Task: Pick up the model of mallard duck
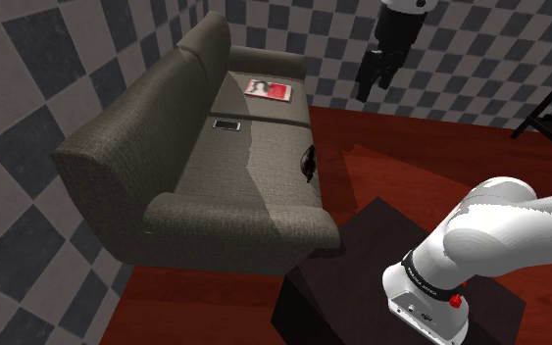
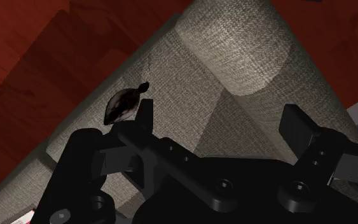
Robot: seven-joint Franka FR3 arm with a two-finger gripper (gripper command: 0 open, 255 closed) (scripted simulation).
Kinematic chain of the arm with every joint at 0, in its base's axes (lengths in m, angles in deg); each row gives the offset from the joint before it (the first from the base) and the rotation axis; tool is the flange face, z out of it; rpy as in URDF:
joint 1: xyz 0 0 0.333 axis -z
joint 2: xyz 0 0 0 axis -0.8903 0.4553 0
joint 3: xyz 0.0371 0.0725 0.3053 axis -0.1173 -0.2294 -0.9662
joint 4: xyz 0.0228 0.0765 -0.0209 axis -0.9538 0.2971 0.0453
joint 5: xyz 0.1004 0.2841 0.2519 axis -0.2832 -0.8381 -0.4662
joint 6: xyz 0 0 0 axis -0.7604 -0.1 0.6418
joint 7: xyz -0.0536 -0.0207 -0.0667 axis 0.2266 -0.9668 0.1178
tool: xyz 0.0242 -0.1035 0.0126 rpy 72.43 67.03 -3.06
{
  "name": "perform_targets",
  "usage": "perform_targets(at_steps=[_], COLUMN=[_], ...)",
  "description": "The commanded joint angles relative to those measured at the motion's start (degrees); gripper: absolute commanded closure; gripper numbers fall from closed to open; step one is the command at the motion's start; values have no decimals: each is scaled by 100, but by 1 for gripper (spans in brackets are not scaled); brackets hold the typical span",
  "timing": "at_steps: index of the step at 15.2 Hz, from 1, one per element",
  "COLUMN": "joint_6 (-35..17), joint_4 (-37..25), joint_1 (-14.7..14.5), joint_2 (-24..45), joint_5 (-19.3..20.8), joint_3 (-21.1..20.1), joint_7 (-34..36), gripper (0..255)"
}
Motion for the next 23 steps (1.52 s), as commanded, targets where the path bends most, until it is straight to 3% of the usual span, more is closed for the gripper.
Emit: perform_targets(at_steps=[1,12,23], joint_6=[0,-2390,-4940], joint_4=[0,1526,2045], joint_1=[0,324,810], joint_2=[0,713,2605], joint_5=[0,212,698], joint_3=[0,18,18], joint_7=[0,512,1233], gripper=[0,0,0])
